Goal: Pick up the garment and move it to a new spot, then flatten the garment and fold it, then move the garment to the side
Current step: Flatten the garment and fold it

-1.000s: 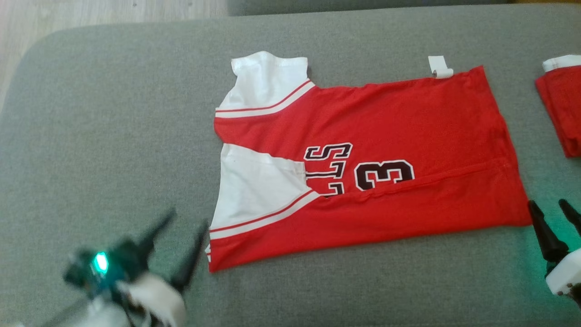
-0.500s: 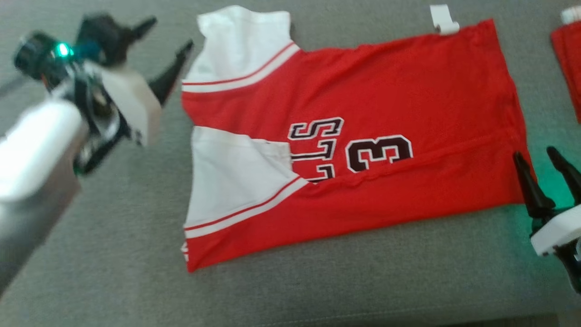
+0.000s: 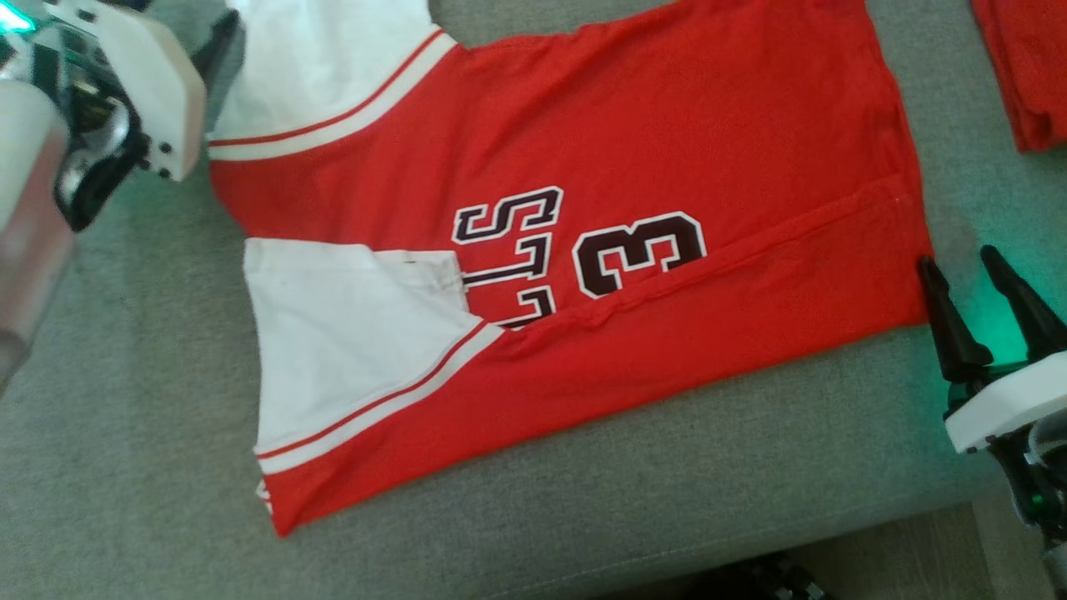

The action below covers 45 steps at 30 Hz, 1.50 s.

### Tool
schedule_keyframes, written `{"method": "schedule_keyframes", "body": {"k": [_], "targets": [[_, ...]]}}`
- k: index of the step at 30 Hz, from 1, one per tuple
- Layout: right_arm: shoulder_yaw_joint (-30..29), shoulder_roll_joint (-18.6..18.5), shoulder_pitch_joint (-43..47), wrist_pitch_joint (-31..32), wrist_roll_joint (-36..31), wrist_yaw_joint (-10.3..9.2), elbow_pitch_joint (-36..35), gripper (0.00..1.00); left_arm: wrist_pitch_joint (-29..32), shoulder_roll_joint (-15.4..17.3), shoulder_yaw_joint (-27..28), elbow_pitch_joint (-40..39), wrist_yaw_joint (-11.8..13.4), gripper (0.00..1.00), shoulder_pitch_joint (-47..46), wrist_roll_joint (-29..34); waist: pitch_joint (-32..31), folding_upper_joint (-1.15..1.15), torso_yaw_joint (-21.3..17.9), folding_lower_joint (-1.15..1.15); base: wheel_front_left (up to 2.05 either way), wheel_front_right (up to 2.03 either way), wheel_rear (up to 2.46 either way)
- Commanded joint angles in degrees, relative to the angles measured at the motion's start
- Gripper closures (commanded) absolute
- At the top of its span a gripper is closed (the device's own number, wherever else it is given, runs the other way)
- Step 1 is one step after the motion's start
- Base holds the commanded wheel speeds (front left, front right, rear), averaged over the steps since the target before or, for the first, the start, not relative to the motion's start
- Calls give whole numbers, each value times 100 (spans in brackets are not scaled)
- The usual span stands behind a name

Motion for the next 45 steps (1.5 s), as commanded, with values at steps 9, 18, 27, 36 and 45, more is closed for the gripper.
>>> {"method": "schedule_keyframes", "body": {"k": [9, 18, 27, 36, 45], "targets": [[-36, -13, -28, -29, -127, 20, -182, 0, -174, 128, -61, 199, -34, 0, -552, -145, 163, 0, -113, -1, 0, 0, 0], [-54, 0, -183, -1, -190, 20, -213, 0, -93, 161, -578, 13, -36, 89, -706, -459, 255, 0, -114, -1, 0, 0, 0], [251, -166, -1160, 220, -88, 20, -304, 0, -656, 386, -927, -84, -37, 100, -1204, -393, 220, 0, -121, -1, 0, 0, 0], [1073, -176, -3131, 895, 94, 20, 765, 0, -870, 273, -1198, -78, -37, 100, -1643, -393, 263, 0, 79, -1, 0, 0, 0], [1591, 131, -4219, 1053, 323, 20, 2137, 3, -1054, 144, -1476, -62, -37, 100, -1780, -479, 279, 0, 327, -1, 0, 0, 0]]}}
